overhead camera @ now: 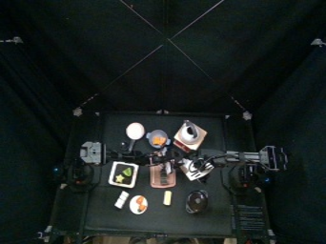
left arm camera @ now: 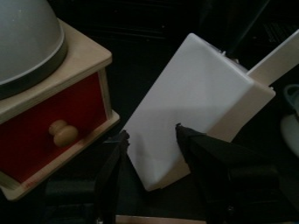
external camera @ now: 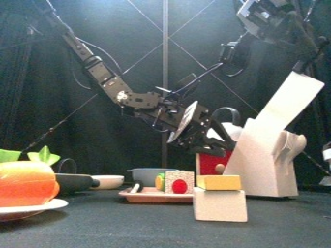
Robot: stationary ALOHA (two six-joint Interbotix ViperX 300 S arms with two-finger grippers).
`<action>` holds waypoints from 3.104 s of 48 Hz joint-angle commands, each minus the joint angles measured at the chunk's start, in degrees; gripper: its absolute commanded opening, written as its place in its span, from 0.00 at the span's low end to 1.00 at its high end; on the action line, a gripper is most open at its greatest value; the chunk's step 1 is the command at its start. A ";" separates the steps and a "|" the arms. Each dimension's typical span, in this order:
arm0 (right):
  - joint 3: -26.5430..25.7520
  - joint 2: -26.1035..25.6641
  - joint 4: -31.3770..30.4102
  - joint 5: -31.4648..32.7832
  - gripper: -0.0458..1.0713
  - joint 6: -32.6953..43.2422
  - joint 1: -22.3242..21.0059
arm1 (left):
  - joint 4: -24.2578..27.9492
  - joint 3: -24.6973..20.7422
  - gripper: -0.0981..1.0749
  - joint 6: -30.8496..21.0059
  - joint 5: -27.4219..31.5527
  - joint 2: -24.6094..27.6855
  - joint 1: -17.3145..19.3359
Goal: Place cleaver back in holder
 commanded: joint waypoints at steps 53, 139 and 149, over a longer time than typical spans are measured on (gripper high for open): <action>-2.37 0.79 -12.48 -3.43 0.66 0.09 -2.99 | 0.79 -1.41 0.80 0.09 -0.18 -2.02 -0.26; 29.97 -28.13 -43.42 -58.10 0.76 1.23 -2.99 | -17.40 21.88 0.80 -0.09 12.83 -27.33 -2.46; 32.70 -28.13 -44.56 -61.35 0.76 1.23 -3.52 | -21.27 22.32 0.80 -0.18 20.92 -28.30 -0.09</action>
